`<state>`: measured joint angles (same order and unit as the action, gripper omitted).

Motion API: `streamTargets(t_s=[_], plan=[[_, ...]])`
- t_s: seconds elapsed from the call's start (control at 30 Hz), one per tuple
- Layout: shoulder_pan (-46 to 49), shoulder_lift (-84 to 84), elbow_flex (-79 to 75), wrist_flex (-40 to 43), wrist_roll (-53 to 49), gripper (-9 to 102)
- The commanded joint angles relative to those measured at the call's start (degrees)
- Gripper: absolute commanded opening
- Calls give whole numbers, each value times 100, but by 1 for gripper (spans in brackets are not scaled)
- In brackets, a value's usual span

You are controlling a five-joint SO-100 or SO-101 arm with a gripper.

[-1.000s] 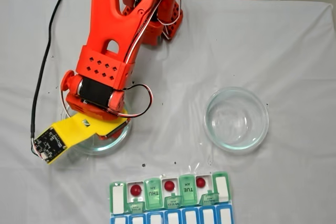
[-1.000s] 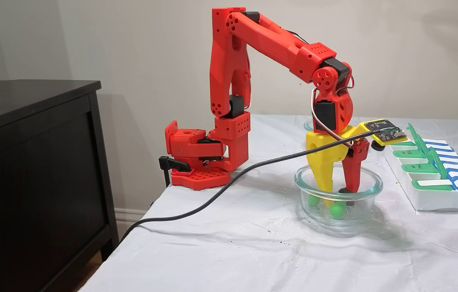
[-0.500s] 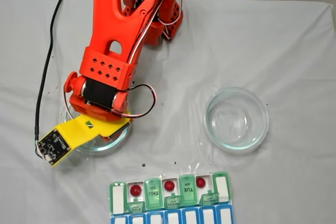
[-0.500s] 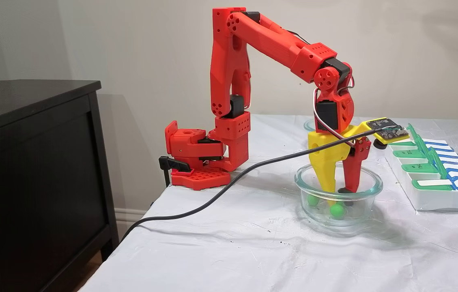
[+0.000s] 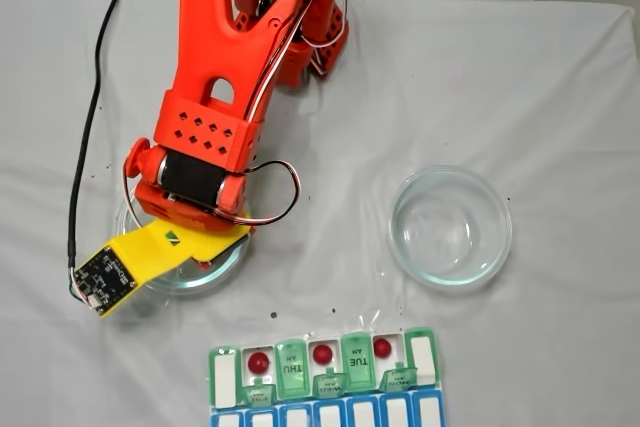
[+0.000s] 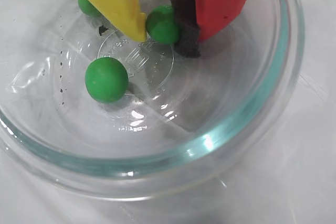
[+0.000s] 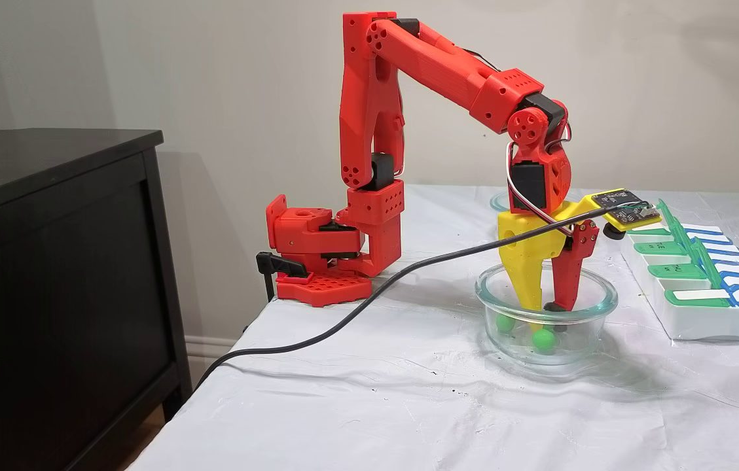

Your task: Sort medicines into box.

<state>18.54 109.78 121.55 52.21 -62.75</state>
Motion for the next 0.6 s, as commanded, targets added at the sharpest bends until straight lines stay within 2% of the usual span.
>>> streamTargets(t_s=[0.0, 0.27, 0.4, 0.57], plan=[[97, 633, -237, 88, 35, 0], [624, 1793, -826, 457, 70, 0], [633, 2575, -932, 272, 290, 0], [-308, 3480, -501, -97, 1688, 0]])
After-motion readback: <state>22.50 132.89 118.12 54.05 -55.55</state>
